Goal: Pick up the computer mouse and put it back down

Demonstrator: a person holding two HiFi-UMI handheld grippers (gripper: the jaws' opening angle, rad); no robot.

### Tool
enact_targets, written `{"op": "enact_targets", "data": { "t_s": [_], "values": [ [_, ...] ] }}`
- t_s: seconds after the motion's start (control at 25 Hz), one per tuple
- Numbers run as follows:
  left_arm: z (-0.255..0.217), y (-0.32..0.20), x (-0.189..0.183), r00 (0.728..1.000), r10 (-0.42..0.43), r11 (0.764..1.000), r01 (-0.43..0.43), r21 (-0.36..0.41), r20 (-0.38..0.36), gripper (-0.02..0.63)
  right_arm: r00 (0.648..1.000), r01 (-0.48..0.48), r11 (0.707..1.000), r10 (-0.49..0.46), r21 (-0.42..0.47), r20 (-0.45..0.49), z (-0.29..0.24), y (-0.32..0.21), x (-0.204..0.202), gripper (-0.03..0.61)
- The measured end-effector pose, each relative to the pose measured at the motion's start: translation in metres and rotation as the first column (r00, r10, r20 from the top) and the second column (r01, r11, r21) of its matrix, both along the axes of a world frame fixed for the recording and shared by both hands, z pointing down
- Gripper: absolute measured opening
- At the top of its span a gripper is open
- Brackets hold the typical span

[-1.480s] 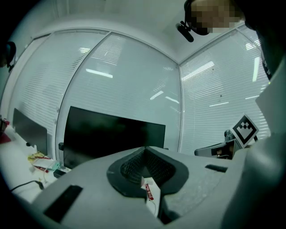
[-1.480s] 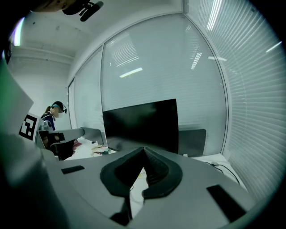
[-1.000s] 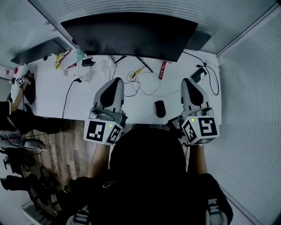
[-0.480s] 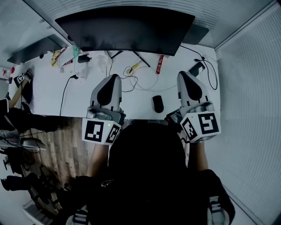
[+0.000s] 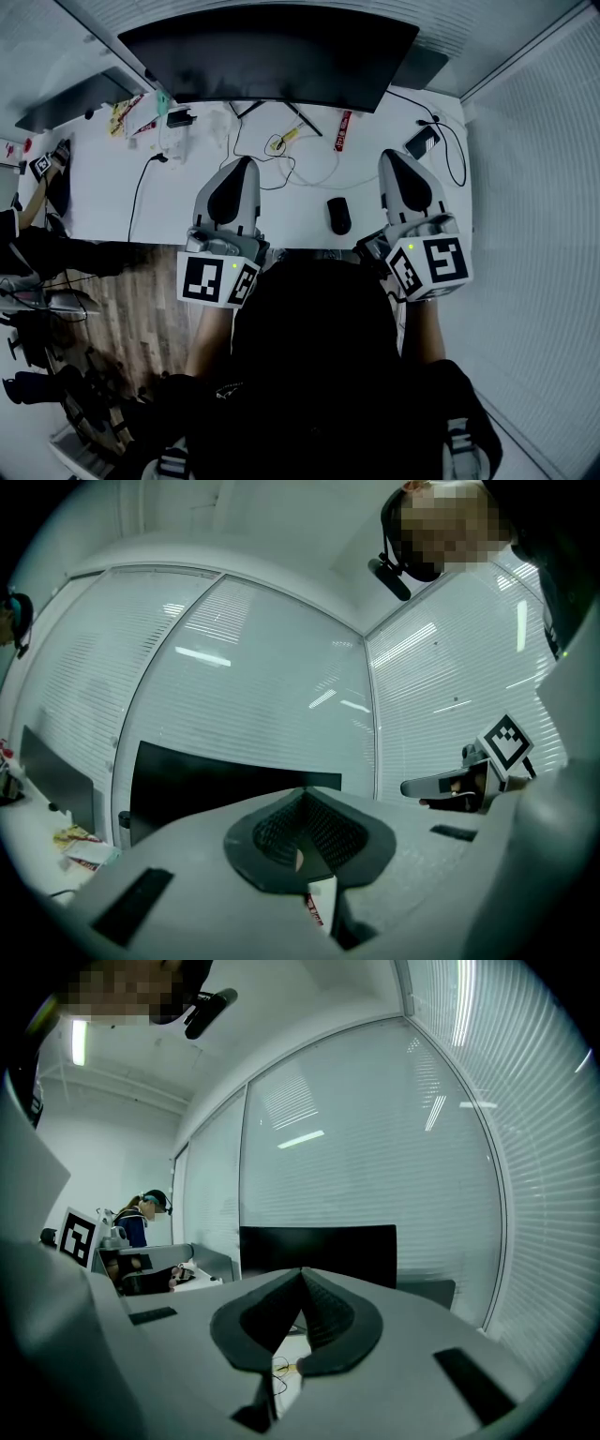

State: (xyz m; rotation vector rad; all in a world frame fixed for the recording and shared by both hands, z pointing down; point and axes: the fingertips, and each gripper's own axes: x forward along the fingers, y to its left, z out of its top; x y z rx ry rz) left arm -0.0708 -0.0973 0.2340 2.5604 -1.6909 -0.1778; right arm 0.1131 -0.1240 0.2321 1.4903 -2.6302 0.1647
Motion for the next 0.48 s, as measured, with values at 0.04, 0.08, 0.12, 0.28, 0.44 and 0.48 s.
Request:
{"op": "enact_targets", "data": {
  "t_s": [0.04, 0.08, 0.12, 0.28, 0.44, 0.48],
  "values": [
    [0.0007, 0.0012, -0.0004, 1.000, 0.001, 1.000, -0.001, -0.003, -0.002, 0.006, 1.000, -0.003, 1.000, 0.003, -0.004, 0.001, 0.0007, 0.0007, 0.0000, -0.002],
    [0.0016, 0.0021, -0.0008, 1.000, 0.003, 1.000, -0.003, -0.007, -0.004, 0.006, 1.000, -0.007, 1.000, 0.007, -0.010, 0.002, 0.0015, 0.0012, 0.0004, -0.002],
    [0.0025, 0.0029, -0.0009, 1.000, 0.003, 1.000, -0.003, -0.011, -0.005, 0.006, 1.000, -0.013, 1.000, 0.013, -0.016, 0.004, 0.0027, 0.0018, 0.0014, -0.002],
    [0.0057, 0.0062, -0.0012, 1.000, 0.004, 1.000, -0.004, -0.017, -0.006, 0.006, 1.000, -0.029, 0.999, 0.029, -0.029, 0.009, 0.0054, 0.0053, 0.0045, -0.002],
    [0.0062, 0.0079, -0.0026, 1.000, 0.005, 1.000, -0.005, -0.017, -0.009, 0.006, 1.000, -0.027, 0.999, 0.027, -0.029, 0.004, 0.0061, 0.0077, 0.0034, -0.002],
    [0.0063, 0.0083, -0.0026, 1.000, 0.005, 1.000, -0.005, -0.016, -0.010, 0.006, 1.000, -0.029, 0.999, 0.029, -0.030, 0.003, 0.0068, 0.0083, 0.0036, 0.000]
  ]
}}
